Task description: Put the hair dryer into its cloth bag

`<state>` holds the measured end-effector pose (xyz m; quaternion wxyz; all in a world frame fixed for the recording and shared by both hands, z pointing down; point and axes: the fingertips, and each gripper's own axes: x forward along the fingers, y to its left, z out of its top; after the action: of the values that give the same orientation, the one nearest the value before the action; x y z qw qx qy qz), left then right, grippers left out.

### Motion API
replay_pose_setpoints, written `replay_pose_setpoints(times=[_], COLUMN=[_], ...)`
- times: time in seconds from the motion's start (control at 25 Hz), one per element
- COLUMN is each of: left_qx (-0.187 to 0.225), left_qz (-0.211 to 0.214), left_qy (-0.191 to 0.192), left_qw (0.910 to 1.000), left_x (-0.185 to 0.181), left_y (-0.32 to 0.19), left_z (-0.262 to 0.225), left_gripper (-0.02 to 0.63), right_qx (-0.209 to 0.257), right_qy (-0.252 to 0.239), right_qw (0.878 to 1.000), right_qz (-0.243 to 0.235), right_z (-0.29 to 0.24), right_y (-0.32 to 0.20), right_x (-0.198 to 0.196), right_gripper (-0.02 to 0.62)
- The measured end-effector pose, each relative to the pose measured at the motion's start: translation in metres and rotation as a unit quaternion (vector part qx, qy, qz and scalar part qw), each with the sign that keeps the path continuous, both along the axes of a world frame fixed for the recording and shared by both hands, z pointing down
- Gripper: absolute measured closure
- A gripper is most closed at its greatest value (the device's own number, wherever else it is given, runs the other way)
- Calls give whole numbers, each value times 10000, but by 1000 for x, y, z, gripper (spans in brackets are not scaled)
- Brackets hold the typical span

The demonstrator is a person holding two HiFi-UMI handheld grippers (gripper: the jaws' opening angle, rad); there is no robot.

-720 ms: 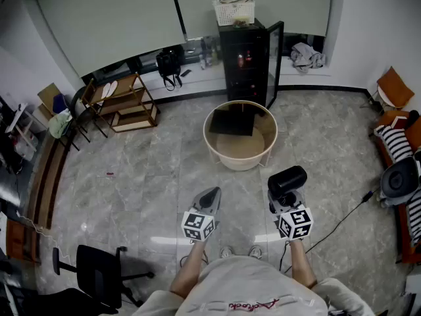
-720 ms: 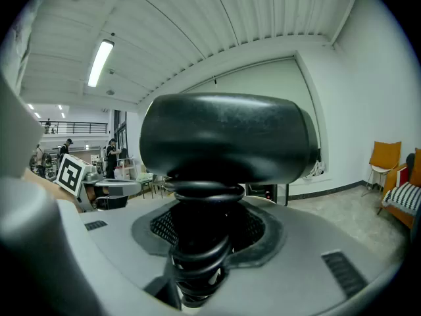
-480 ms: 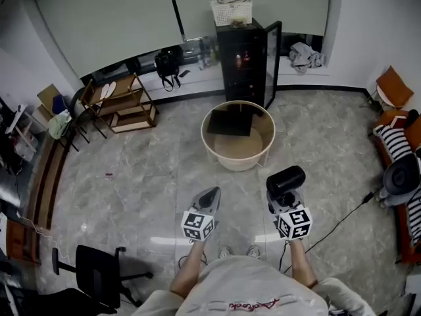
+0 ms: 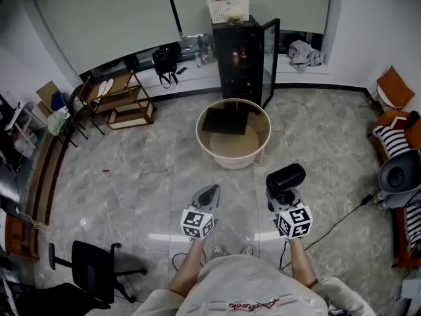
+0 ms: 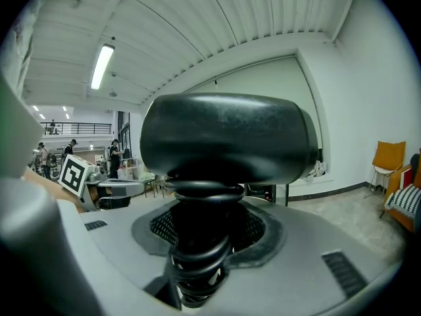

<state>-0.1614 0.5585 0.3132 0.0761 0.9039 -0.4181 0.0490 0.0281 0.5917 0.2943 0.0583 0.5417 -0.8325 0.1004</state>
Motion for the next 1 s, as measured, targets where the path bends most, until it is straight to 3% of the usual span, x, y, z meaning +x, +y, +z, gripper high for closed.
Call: replay_pose_setpoints(times=[0.48, 1.0], left_qx=[27, -68], left_qz=[-187, -22], left_qy=[82, 111], left_qw=[9998, 9999], left_x=[25, 44], left_y=[-16, -98], left_z=[7, 21], left_gripper=[575, 575], right_qx=[22, -38], right_qy=[145, 156], right_qw=[9998, 9999], right_qz=[-142, -41], right_z=[12, 19], right_y=[-20, -96], right_x=[19, 28], right_gripper=[399, 399])
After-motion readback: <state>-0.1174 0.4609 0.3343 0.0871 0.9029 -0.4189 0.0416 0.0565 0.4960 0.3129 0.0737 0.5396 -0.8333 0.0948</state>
